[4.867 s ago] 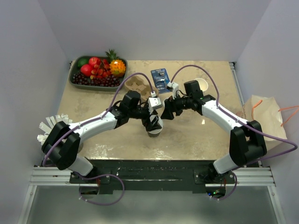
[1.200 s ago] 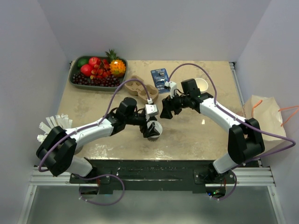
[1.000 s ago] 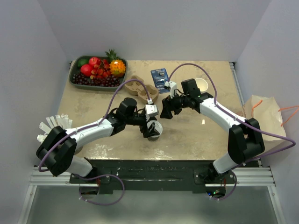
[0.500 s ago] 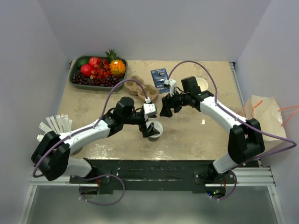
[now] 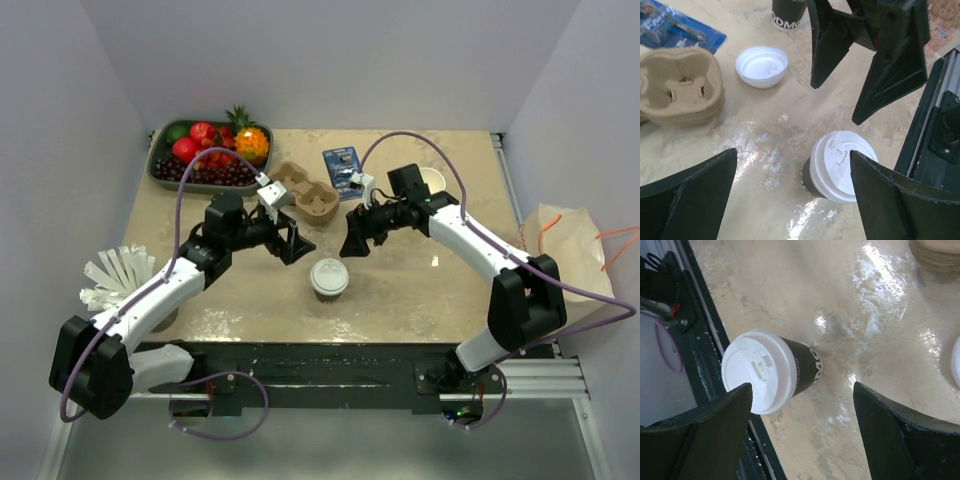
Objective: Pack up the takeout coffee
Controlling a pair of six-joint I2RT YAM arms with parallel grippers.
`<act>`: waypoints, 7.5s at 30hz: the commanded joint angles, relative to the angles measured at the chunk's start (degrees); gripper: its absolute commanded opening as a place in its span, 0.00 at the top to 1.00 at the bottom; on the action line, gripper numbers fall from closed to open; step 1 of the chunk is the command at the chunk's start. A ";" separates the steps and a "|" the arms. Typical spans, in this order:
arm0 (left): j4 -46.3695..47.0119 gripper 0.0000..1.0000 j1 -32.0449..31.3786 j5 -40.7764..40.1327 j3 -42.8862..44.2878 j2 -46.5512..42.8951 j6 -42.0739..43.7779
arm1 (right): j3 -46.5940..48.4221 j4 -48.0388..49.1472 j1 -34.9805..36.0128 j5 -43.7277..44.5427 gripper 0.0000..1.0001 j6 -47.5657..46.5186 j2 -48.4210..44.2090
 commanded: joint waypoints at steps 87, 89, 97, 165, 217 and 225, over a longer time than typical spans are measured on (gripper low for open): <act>6.25 0.03 4.39 10.20 -7.51 11.53 -14.54 | 4.39 1.91 7.63 -1.58 0.18 3.64 10.70; 6.42 0.03 4.39 10.37 -7.42 11.44 -14.98 | 3.95 2.27 7.54 -1.49 0.18 3.98 10.70; 9.94 0.02 4.57 12.57 -9.53 8.45 -16.04 | 3.51 2.53 7.63 -1.40 0.18 3.99 10.70; 7.39 0.01 1.14 13.01 -6.10 12.49 -10.59 | 1.05 -5.73 4.73 -4.83 0.13 -3.75 4.45; 15.03 0.03 3.34 22.50 -7.60 18.03 -15.51 | 3.95 -15.05 -0.46 -19.51 0.05 -15.62 12.37; 23.48 0.06 5.97 23.73 -12.08 17.86 -23.07 | 4.48 -13.55 -0.37 -18.54 0.07 -13.51 14.21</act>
